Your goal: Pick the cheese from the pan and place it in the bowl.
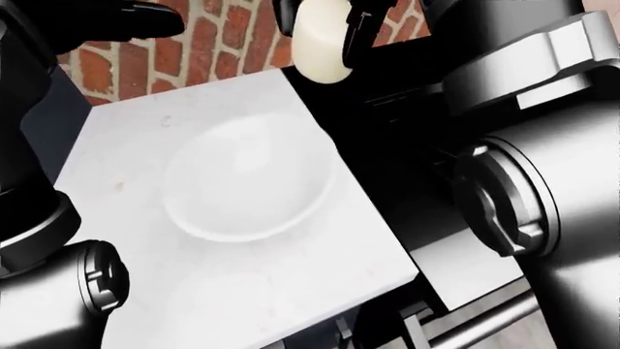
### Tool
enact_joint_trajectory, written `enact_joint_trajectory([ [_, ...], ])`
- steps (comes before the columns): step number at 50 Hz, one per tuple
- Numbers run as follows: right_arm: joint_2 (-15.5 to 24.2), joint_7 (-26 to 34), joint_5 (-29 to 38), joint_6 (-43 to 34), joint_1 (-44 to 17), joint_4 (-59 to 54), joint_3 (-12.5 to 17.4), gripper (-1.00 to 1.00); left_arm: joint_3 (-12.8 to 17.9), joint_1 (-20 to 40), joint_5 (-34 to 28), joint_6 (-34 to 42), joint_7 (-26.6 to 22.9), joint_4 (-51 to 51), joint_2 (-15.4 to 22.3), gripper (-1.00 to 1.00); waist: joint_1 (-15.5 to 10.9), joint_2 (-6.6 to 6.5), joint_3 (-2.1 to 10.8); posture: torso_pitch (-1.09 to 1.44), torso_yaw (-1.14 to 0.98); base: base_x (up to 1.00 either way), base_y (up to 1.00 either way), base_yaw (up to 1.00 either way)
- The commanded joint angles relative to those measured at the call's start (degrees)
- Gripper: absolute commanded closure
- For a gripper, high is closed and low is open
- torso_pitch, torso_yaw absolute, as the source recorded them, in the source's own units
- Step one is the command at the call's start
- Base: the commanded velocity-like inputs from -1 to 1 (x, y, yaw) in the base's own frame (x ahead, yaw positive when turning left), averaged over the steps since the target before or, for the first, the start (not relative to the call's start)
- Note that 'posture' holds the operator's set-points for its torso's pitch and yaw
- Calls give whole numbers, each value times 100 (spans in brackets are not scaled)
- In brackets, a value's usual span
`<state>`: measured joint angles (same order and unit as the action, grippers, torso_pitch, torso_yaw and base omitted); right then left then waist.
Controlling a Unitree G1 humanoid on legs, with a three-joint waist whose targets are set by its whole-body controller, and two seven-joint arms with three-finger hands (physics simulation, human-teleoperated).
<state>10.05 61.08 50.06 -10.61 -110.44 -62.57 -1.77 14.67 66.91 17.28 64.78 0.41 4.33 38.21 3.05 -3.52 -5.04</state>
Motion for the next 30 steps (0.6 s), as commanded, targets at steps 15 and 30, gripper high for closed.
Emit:
enact_joint_trajectory([
  [15, -378, -243, -203, 39, -139, 267, -2, 100, 45, 467, -262, -200, -187, -59, 203, -100, 46, -105, 173, 0, 0, 0, 0, 0],
  [30, -856, 34, -195, -134, 327, 942, -187, 100, 77, 416, -285, -165, -206, 25, 167, -100, 47, -123, 178, 0, 0, 0, 0, 0],
])
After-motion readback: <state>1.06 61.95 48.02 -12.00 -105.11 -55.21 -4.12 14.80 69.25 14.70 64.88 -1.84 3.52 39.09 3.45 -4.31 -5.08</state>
